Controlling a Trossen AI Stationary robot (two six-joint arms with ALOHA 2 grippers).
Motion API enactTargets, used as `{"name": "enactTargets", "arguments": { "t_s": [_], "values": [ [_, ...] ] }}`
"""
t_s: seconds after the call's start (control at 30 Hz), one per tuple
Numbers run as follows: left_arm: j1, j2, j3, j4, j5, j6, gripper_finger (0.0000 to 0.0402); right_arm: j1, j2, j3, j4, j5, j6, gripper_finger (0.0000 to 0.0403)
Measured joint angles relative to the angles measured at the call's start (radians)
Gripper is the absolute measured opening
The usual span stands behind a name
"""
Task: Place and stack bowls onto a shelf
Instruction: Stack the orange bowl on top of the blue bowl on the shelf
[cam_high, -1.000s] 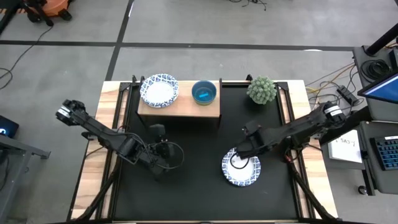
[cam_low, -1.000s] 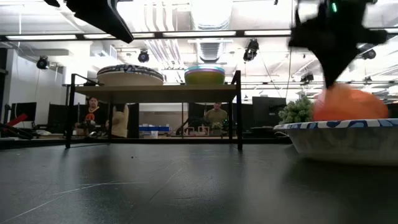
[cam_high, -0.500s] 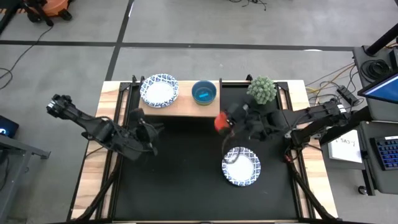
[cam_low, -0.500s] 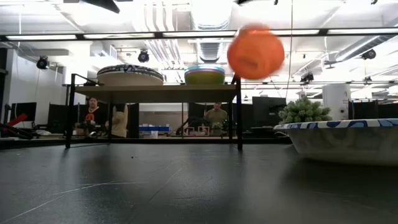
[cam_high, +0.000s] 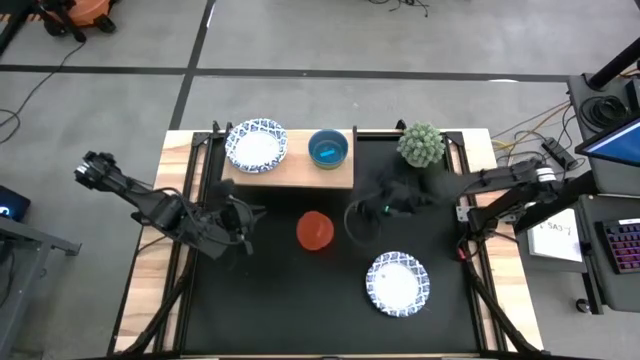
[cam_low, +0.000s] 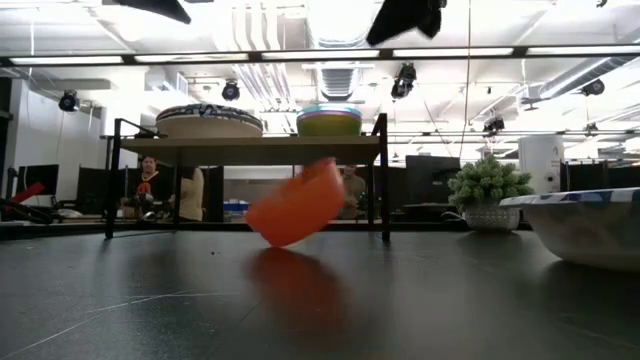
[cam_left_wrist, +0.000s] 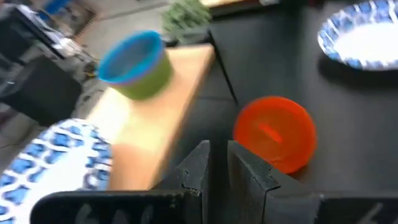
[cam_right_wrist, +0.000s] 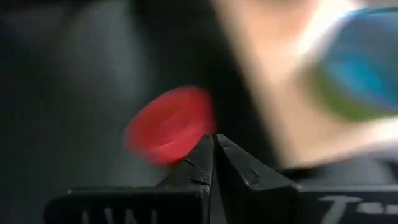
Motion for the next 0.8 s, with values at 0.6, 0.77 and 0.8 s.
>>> {"name": "enactTargets", "arguments": {
  "t_s": [0.6,0.77,0.8],
  "values": [
    [-0.093,0.084,-0.081,0.236,0.12,-0.02,0.0037,0.055,0.359,-0.062,0.436,-0.065,-0.186,0.009],
    [-0.097,0.069,-0.079,0.235,0.105,-0.02,0.0037,0.046,0.496,0.049,0.35,-0.073,-0.228,0.0137],
    [-0.097,0.069,-0.079,0.235,0.105,-0.02,0.0037,0.046,0.522,0.066,0.335,-0.073,-0.234,0.0141]
  ]
}}
